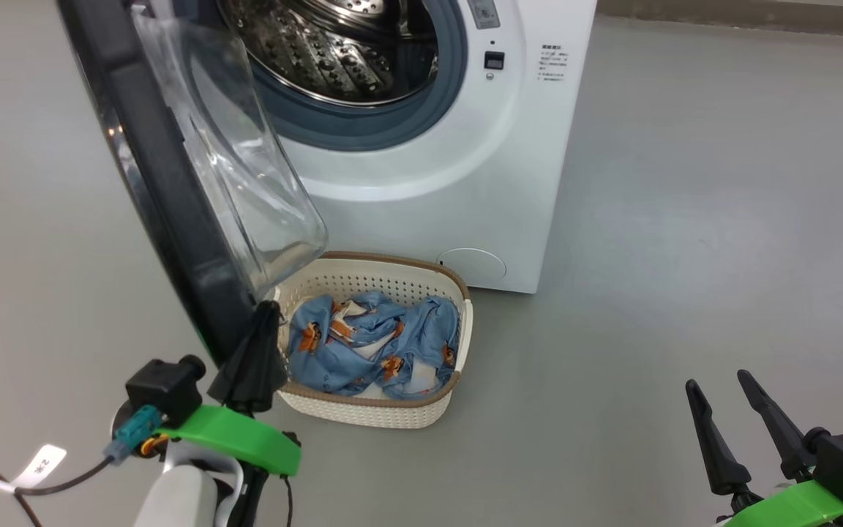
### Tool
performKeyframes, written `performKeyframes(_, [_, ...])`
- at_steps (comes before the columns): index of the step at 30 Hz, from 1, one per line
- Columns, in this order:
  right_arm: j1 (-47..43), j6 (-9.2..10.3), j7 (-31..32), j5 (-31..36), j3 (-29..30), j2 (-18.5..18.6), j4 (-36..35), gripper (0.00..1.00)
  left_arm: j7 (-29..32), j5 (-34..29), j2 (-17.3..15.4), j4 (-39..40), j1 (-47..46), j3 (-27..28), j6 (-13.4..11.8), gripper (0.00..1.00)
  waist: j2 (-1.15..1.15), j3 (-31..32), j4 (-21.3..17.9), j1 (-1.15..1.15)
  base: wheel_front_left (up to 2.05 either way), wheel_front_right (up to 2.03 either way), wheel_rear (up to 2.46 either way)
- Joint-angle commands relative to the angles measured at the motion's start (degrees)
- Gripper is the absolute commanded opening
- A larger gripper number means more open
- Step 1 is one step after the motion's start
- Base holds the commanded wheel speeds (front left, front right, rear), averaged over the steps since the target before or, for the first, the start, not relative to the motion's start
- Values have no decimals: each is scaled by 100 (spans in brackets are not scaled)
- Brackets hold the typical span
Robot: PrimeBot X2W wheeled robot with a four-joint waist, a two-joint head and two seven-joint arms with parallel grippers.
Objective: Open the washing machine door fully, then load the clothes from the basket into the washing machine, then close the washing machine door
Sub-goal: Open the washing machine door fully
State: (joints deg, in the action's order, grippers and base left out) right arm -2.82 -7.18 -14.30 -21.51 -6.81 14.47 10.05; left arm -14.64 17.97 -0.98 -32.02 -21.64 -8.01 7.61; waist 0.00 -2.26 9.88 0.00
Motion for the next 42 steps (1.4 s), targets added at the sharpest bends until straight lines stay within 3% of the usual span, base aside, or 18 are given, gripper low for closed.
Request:
performKeyframes(1, [50, -31, -70, 51, -58, 131, -150, 100, -36, -51, -261, 171, 26, 307, -56, 0, 0, 13, 50, 0, 0, 0, 0])
performKeyframes(24, [-61, -31, -70, 41, -72, 119, -157, 100, -36, 8, -628, 183, 310, 619, -77, 0, 0, 147, 310, 0, 0, 0, 0])
performKeyframes(42, [-15, -31, -70, 44, -62, 137, -183, 100, -36, 116, -1093, -83, -44, 1062, -391, 0, 0, -31, 380, 0, 0, 0, 0])
